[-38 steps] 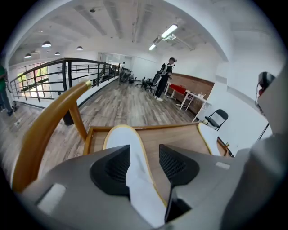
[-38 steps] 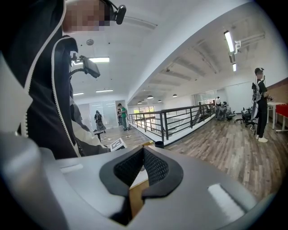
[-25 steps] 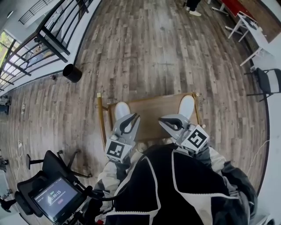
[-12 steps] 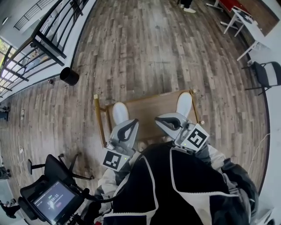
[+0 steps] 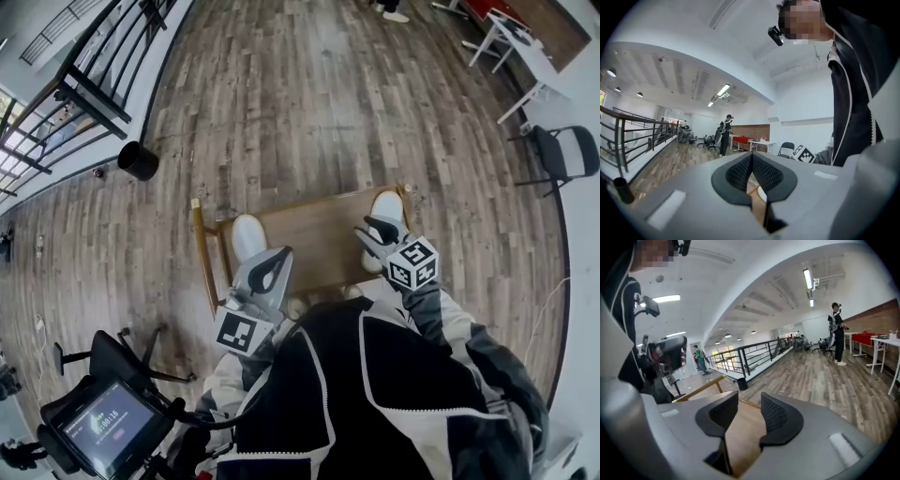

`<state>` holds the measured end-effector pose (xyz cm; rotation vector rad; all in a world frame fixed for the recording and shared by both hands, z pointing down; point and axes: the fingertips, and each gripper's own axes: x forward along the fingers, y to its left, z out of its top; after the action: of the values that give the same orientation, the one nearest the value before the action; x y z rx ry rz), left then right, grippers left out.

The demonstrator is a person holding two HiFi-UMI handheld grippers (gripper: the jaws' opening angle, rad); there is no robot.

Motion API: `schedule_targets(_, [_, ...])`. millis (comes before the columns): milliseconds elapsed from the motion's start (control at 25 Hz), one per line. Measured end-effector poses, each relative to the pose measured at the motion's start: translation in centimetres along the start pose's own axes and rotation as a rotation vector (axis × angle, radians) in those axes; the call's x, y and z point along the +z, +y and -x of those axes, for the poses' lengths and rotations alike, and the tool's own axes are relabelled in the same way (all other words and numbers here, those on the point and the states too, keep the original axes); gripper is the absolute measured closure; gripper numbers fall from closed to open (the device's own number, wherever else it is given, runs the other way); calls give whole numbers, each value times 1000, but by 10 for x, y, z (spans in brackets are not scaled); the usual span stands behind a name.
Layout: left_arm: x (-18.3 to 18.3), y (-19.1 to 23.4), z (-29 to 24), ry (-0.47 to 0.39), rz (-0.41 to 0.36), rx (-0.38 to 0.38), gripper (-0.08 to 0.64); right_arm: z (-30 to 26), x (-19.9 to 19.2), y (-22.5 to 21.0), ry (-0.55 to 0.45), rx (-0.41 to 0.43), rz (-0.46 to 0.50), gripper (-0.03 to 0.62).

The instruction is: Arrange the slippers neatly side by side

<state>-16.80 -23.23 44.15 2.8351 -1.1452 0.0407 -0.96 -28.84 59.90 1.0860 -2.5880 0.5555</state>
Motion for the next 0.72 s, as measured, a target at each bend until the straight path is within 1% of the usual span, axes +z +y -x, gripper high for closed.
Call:
schedule_targets(80, [-2,0,-1,9,2,6,541,0,-25,-27,60,-70,-28,416])
schedule_targets(200, [-3,-3,-6,13,3,-8,541,2,-56,-62,130,-169,-70,396])
schedule_targets(360, [-3,-9,-19,7,2,-32,541,5,-95,-104,233,-276,-115,360])
schedule_targets(440, [-4,-16,-28,8,-2,-56,541,9,-110,-123,269,-324,-152,348])
schedule_targets(520, [-6,-27,-36,18,-1,-85,541,14,-128,-137,300,-362,-222,336])
schedule_targets(600, [-9,-37,-43,36,3,-113,541,14,-147,-147,332,-378,-320,302])
schedule_targets(640, [-8,-41,-47,40,-2,-126,541,14,-153,-150,354,-387,-352,298])
schedule_targets(720, [-6,-49,-56,38,-20,-146,541,12,-160,-154,395,-393,-382,293])
